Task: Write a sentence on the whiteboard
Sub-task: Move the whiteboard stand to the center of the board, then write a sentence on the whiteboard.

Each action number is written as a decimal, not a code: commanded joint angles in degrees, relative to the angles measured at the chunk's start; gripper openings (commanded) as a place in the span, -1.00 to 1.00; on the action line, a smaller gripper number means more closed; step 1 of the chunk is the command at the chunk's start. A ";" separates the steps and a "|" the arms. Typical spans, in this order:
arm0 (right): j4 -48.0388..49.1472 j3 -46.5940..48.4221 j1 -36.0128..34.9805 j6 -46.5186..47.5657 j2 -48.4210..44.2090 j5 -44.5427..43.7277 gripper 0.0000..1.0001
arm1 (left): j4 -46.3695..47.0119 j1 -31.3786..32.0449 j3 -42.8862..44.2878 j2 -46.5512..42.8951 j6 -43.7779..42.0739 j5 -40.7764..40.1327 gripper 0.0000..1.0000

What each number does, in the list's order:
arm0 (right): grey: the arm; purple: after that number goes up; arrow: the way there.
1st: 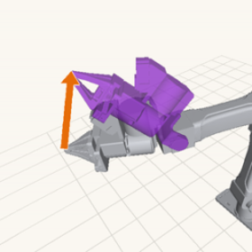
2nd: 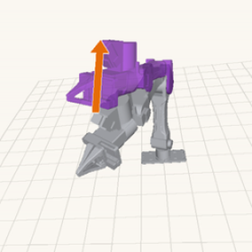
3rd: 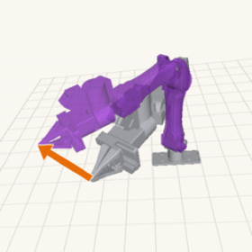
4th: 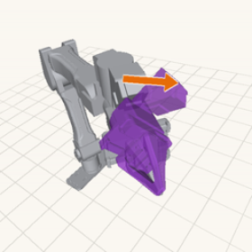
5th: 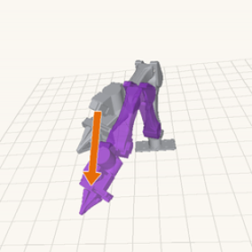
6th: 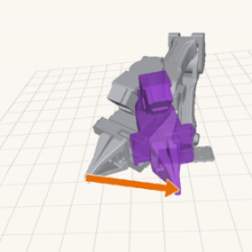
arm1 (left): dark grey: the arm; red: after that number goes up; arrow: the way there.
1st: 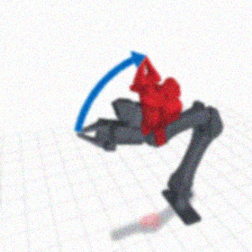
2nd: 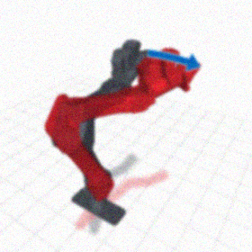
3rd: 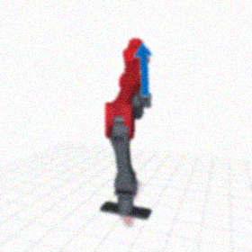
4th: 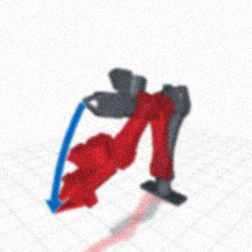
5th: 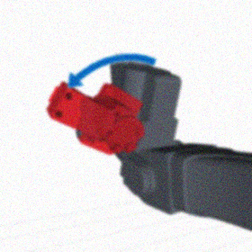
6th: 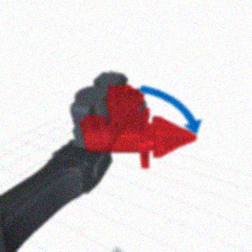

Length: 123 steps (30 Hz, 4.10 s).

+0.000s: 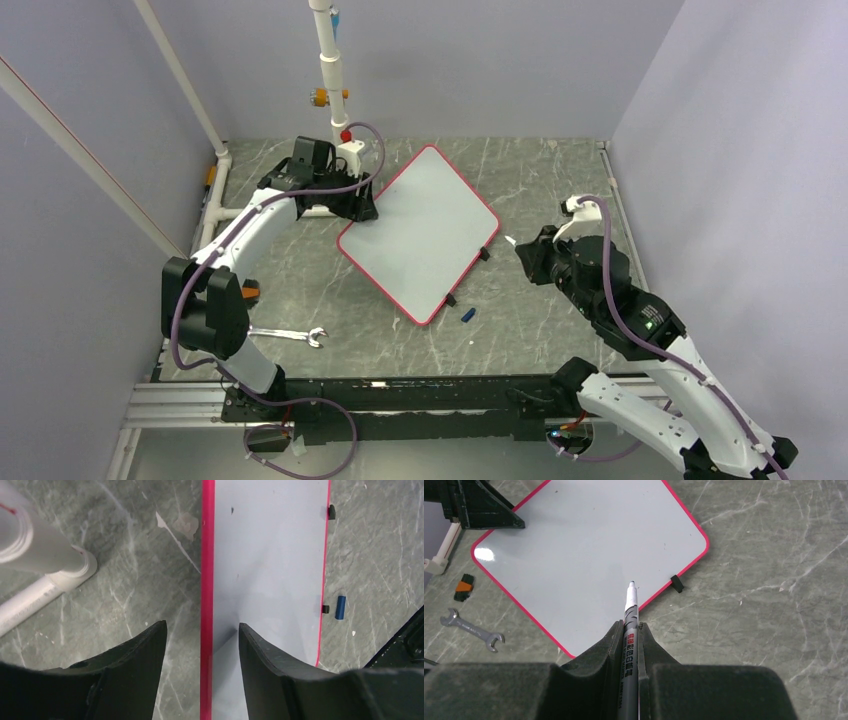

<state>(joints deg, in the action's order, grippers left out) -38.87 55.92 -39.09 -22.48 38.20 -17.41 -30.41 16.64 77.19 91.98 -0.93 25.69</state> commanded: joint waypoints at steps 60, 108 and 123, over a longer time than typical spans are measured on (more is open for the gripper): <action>18.53 6.66 -5.04 5.14 23.50 25.26 -1.00 | -7.47 0.58 11.85 3.62 4.75 15.89 -1.00; 22.37 20.92 -19.60 2.75 47.54 4.76 -1.00 | -6.77 2.16 10.44 2.76 7.34 13.14 -1.00; 21.12 13.20 -20.42 0.28 44.03 5.35 -1.00 | -6.90 2.16 10.52 2.81 7.16 12.94 -1.00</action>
<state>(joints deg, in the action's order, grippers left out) -17.50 71.18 -59.00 -20.78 83.70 -11.51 -39.72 18.09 87.02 96.23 8.71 42.13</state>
